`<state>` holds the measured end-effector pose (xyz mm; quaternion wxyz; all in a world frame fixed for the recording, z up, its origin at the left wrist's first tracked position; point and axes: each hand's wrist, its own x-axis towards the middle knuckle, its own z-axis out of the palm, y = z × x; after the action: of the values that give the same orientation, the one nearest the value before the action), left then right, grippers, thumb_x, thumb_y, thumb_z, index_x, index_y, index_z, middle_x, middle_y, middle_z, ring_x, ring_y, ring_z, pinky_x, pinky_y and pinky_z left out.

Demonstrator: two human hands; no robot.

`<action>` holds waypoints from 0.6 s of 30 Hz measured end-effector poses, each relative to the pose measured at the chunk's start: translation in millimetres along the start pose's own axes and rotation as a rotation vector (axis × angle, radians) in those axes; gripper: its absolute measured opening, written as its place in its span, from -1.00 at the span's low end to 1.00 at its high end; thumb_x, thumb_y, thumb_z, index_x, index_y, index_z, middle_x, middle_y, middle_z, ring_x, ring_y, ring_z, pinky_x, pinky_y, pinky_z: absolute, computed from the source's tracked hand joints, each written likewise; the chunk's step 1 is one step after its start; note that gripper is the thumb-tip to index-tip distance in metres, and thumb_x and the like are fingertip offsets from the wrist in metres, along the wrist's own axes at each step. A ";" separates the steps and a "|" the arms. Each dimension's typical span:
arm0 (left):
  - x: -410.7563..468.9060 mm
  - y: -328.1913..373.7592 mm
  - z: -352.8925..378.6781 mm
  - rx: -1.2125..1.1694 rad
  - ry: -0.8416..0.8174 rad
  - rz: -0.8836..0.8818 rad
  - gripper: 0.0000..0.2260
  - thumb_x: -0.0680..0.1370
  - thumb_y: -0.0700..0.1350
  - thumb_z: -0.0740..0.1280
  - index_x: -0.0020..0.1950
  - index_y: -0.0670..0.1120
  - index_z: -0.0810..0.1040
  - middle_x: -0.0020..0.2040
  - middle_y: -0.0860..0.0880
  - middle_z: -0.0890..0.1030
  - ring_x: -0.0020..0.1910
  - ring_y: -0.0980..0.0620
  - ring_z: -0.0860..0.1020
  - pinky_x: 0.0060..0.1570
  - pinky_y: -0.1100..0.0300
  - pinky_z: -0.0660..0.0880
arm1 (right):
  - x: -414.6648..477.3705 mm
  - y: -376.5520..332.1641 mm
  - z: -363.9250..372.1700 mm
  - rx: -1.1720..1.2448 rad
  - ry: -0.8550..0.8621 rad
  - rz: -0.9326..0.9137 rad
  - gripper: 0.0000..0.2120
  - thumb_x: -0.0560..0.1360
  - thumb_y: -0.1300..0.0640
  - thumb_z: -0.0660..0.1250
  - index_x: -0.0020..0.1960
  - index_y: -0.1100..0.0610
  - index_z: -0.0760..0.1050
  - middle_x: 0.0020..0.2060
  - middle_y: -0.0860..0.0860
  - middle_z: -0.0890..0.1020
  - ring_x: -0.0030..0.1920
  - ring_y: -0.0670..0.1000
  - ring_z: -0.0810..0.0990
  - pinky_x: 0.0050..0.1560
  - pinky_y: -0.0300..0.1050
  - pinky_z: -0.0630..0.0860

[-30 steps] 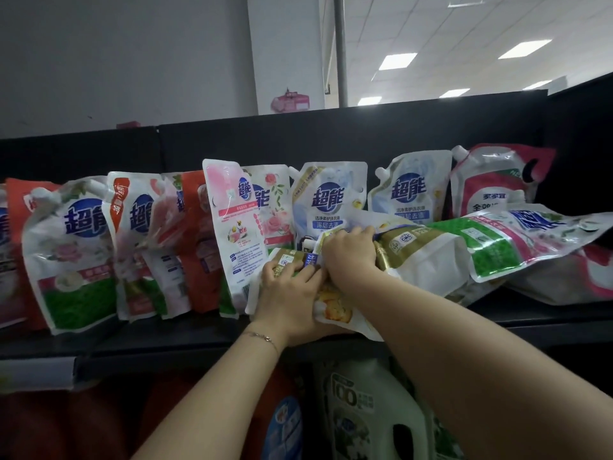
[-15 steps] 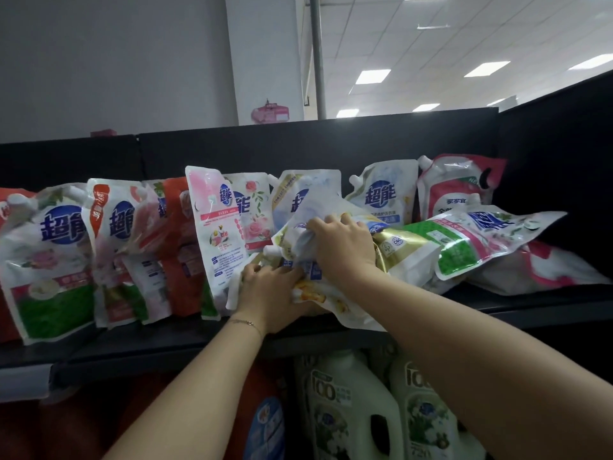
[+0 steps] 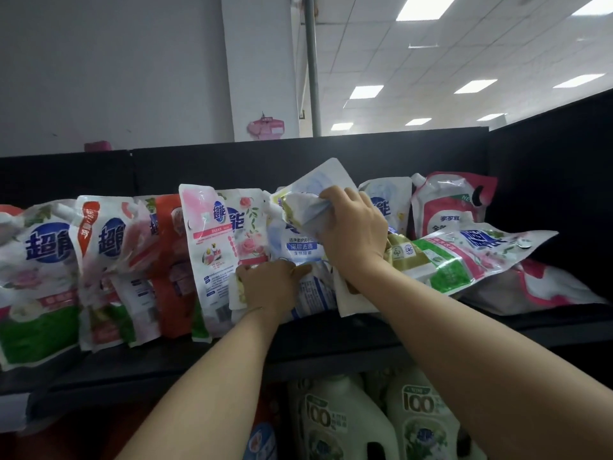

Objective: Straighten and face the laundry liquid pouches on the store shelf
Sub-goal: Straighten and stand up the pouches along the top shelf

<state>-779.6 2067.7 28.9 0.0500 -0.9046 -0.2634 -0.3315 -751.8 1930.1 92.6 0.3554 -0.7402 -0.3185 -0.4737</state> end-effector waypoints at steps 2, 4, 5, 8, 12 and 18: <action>4.0 6.9 -5.5 -0.021 -0.015 -0.069 -0.50 0.60 0.30 -0.05 -0.02 0.07 0.61 -0.06 0.01 0.63 -0.02 -0.05 0.56 0.29 -0.08 0.19 | 4.3 2.0 -6.3 0.054 0.054 0.020 -0.70 0.43 0.28 0.28 0.13 0.07 0.52 -0.01 0.02 0.60 0.01 0.10 0.50 -0.09 -0.07 0.34; 8.1 13.3 -7.7 -0.034 -0.026 -0.126 -0.48 0.60 0.29 -0.05 -0.06 0.04 0.60 -0.09 -0.01 0.61 -0.04 -0.06 0.56 0.29 -0.11 0.19 | 6.9 4.7 -12.0 0.090 0.080 0.035 -0.71 0.44 0.29 0.25 0.13 0.09 0.52 0.00 0.03 0.60 0.03 0.10 0.50 -0.08 -0.06 0.37; 11.1 16.0 -7.7 -0.052 -0.015 -0.155 -0.47 0.60 0.30 -0.05 -0.07 0.03 0.60 -0.10 -0.02 0.61 -0.05 -0.06 0.56 0.28 -0.12 0.19 | 8.0 6.4 -13.9 0.104 0.092 0.041 -0.71 0.44 0.29 0.24 0.13 0.11 0.52 0.00 0.04 0.60 0.03 0.10 0.50 -0.09 -0.06 0.37; 21.9 22.5 -7.4 -0.173 -0.001 -0.321 -0.47 0.60 0.28 -0.02 -0.06 -0.04 0.60 -0.15 -0.03 0.54 -0.01 -0.09 0.55 0.28 -0.14 0.19 | 9.6 9.6 -17.2 0.166 0.151 0.055 -0.72 0.44 0.34 0.23 0.10 0.15 0.53 -0.02 0.06 0.61 0.00 0.11 0.51 -0.12 -0.04 0.41; 35.5 22.2 -4.4 -0.271 0.027 -0.518 -0.47 0.60 0.26 0.01 -0.11 -0.08 0.59 -0.30 -0.04 0.44 -0.15 -0.08 0.48 0.11 -0.05 0.23 | 13.2 10.8 -15.3 0.221 0.189 0.082 -0.73 0.44 0.35 0.24 0.09 0.15 0.53 -0.01 0.04 0.61 0.01 0.08 0.50 -0.11 -0.03 0.44; 38.7 11.1 -5.9 -0.645 0.121 -0.660 -0.61 0.61 0.19 0.07 -0.06 -0.06 0.51 -0.11 -0.11 0.49 0.05 -0.15 0.49 0.20 -0.09 0.22 | 17.3 -1.5 -8.8 0.325 0.257 -0.026 -0.76 0.37 0.33 0.21 0.01 0.24 0.53 -0.11 0.11 0.62 -0.10 0.15 0.53 -0.19 0.02 0.47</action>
<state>-752.5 2073.8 58.6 -0.3269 -0.7208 -0.4171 -0.4467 -751.1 1925.9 111.7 0.5018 -0.6021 -0.3525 -0.5113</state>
